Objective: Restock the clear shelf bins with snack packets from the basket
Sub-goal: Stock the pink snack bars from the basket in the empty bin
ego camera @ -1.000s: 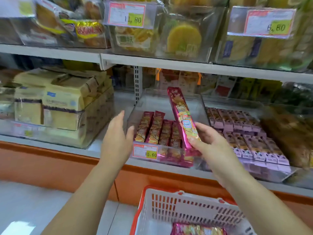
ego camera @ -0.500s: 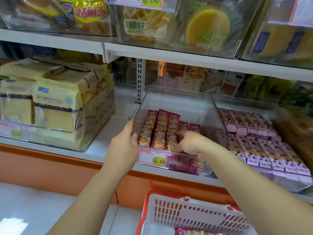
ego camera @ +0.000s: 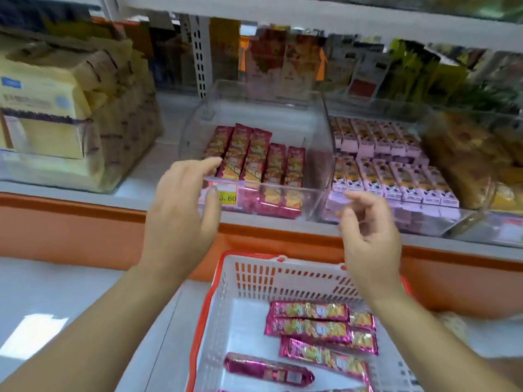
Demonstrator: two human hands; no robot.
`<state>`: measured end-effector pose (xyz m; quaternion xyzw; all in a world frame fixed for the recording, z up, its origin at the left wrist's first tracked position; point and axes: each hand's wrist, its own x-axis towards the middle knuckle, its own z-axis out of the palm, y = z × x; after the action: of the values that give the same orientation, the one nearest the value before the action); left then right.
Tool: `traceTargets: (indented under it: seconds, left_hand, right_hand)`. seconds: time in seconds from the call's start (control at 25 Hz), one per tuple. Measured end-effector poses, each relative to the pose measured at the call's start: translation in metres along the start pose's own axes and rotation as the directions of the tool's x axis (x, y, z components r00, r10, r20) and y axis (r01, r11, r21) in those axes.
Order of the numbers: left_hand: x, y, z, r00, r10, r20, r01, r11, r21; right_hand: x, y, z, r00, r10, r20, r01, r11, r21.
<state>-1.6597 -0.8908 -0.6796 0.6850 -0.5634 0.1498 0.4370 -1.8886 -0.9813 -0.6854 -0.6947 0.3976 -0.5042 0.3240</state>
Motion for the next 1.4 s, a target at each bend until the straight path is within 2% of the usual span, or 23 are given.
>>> traceTargets:
  seconds: [0.08, 0.12, 0.2, 0.24, 0.28, 0.36, 0.48, 0.8, 0.88, 0.96, 1.08, 1.2, 1.28, 1.32, 1.4]
  left_hand:
    - [-0.037, 0.014, 0.024, 0.970, 0.057, 0.237, -0.055, 0.998, -0.014]
    - [-0.062, 0.018, 0.041, 0.914, 0.053, 0.403, -0.055, 0.998, -0.007]
    - [-0.116, 0.016, 0.073, 0.732, -0.047, 0.680, 0.038, 0.999, 0.029]
    - [-0.144, 0.014, 0.088, 0.629, -0.121, 0.768, 0.107, 0.992, 0.069]
    - [-0.168, 0.012, 0.100, 0.546, -0.186, 0.817, 0.177, 0.979, 0.105]
    - [-0.205, 0.011, 0.117, 0.424, -0.276, 0.863, 0.317, 0.937, 0.144]
    - [-0.231, 0.012, 0.133, 0.311, -0.332, 0.891, 0.377, 0.903, 0.205]
    - [-0.233, 0.002, 0.130, 0.265, -0.415, 0.871, 0.428, 0.860, 0.280]
    - [-0.234, 0.005, 0.127, 0.260, -0.403, 0.877, 0.430, 0.862, 0.268]
    - [-0.234, 0.007, 0.123, 0.264, -0.400, 0.878, 0.419, 0.867, 0.269]
    - [-0.231, 0.008, 0.121, 0.272, -0.397, 0.877, 0.426, 0.866, 0.260]
    - [-0.226, 0.011, 0.124, 0.276, -0.401, 0.873, 0.472, 0.848, 0.241]
    - [-0.220, 0.018, 0.127, 0.247, -0.481, 0.841, 0.613, 0.750, 0.248]
    - [-0.215, 0.024, 0.129, 0.185, -0.547, 0.816, 0.747, 0.618, 0.244]
    - [-0.204, 0.037, 0.130, 0.005, -0.572, 0.821, 0.968, 0.209, 0.140]
  right_hand:
    - [-0.034, 0.061, -0.015, 0.985, 0.163, 0.053, -0.150, 0.970, -0.192]
    - [-0.048, 0.096, -0.021, 0.950, 0.292, 0.114, -0.239, 0.910, -0.339]
    - [-0.072, 0.157, -0.030, 0.808, 0.536, 0.243, -0.320, 0.747, -0.582]
    - [-0.084, 0.182, -0.036, 0.735, 0.616, 0.284, -0.314, 0.680, -0.663]
    - [-0.095, 0.201, -0.042, 0.680, 0.668, 0.302, -0.298, 0.628, -0.719]
    - [-0.116, 0.225, -0.052, 0.589, 0.743, 0.318, -0.269, 0.552, -0.789]
    - [-0.135, 0.245, -0.049, 0.487, 0.804, 0.341, -0.264, 0.507, -0.820]
    - [-0.150, 0.253, -0.025, 0.501, 0.816, 0.289, -0.213, 0.440, -0.872]
    - [-0.151, 0.251, -0.026, 0.513, 0.806, 0.296, -0.182, 0.438, -0.880]
    - [-0.149, 0.246, -0.029, 0.522, 0.788, 0.326, -0.186, 0.479, -0.858]
    - [-0.136, 0.219, -0.032, 0.505, 0.769, 0.393, -0.382, 0.607, -0.697]
    - [-0.129, 0.180, -0.039, 0.533, 0.744, 0.404, -0.555, 0.667, -0.498]
    - [-0.131, 0.156, -0.047, 0.541, 0.742, 0.396, -0.635, 0.669, -0.385]
    - [-0.134, 0.147, -0.051, 0.529, 0.749, 0.399, -0.686, 0.654, -0.319]
    - [-0.142, 0.132, -0.058, 0.494, 0.758, 0.427, -0.766, 0.611, -0.200]
